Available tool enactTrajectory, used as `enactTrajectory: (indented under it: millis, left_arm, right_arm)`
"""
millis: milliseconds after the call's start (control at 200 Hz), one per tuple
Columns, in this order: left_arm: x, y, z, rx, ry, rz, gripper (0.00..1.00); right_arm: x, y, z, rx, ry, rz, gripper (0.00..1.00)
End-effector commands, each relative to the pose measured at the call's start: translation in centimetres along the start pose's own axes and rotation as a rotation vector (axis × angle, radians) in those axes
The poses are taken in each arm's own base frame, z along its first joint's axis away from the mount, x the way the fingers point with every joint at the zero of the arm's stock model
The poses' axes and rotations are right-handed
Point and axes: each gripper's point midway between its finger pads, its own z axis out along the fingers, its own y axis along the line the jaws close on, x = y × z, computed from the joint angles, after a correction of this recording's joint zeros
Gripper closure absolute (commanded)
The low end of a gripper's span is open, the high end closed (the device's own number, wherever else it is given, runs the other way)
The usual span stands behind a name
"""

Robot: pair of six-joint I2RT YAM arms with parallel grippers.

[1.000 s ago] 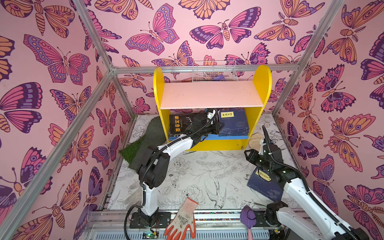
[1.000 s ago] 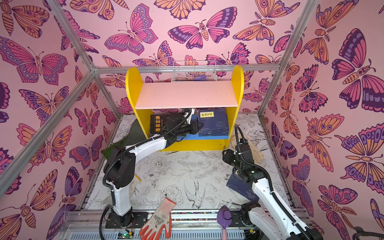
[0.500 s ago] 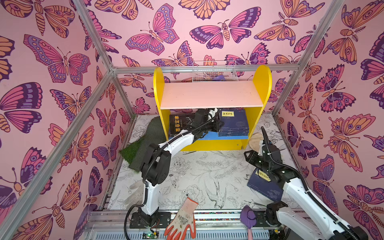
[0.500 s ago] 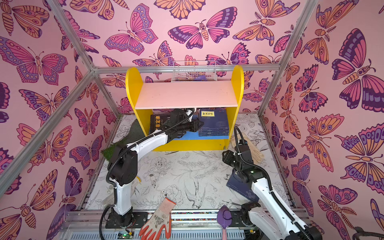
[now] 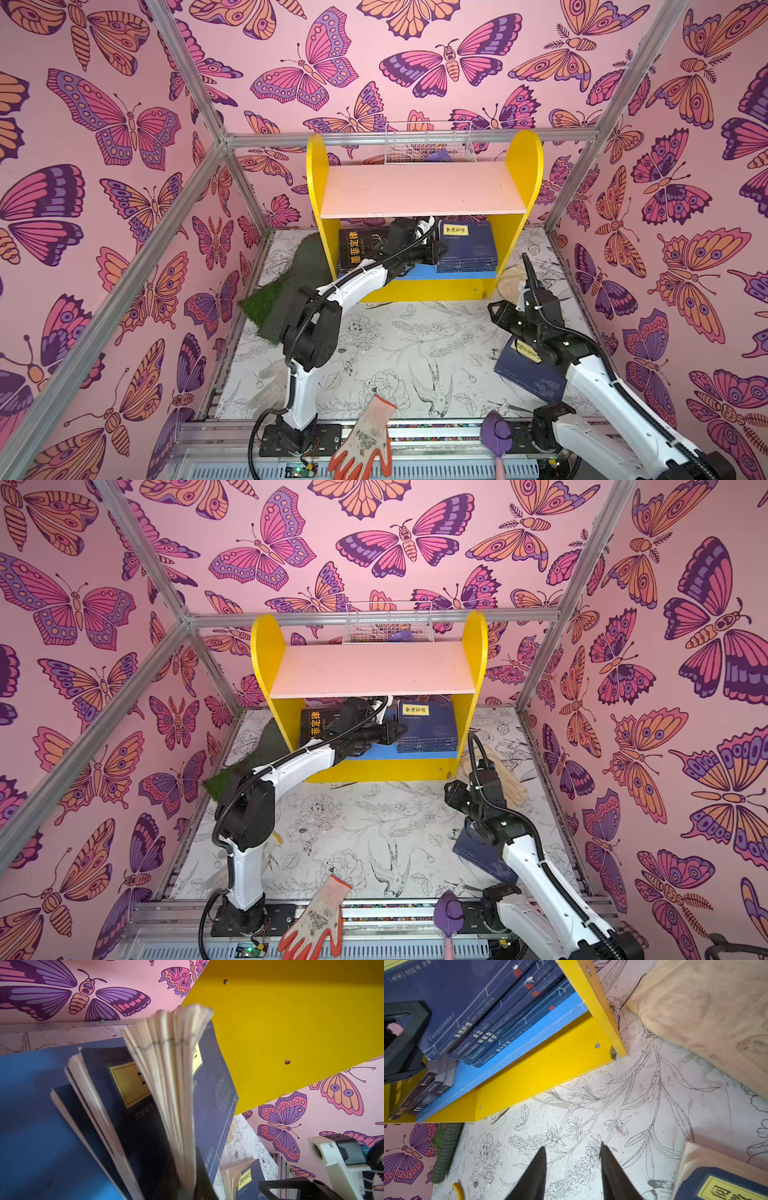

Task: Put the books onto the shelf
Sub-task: 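Lower the book onto the shelf stack with the left gripper while the right gripper withdraws, then open the left gripper and move both grippers to the last dark blue book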

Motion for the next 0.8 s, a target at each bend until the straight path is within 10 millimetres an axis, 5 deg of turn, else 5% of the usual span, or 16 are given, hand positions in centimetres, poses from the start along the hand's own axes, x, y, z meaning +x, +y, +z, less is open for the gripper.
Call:
enactTrajectory:
  millis: [0,115,190,371,796]
  left_arm:
    - [0.0,0.2,0.6,0.021,0.014,-0.011,1.00]
    - [0.0,0.4,0.9,-0.001,0.005,-0.014,0.69]
    - [-0.5,0.8,0.7,-0.053,-0.028,-0.019,0.57]
    - [-2.0,1.4,-0.1,-0.163,-0.106,-0.029,0.51]
    - [-2.9,1.3,-1.3,-0.361,-0.185,0.048,0.17]
  right_arm:
    - [-0.4,0.3,0.1,-0.010,-0.007,0.004,0.57]
    - [-0.4,0.3,0.0,-0.012,-0.009,0.005,0.57]
    - [-0.3,0.3,0.1,-0.017,-0.006,0.005,0.57]
    - [-0.4,0.5,0.0,-0.028,-0.009,0.004,0.58]
    - [-0.5,0.3,-0.4,-0.015,-0.025,0.009,0.58]
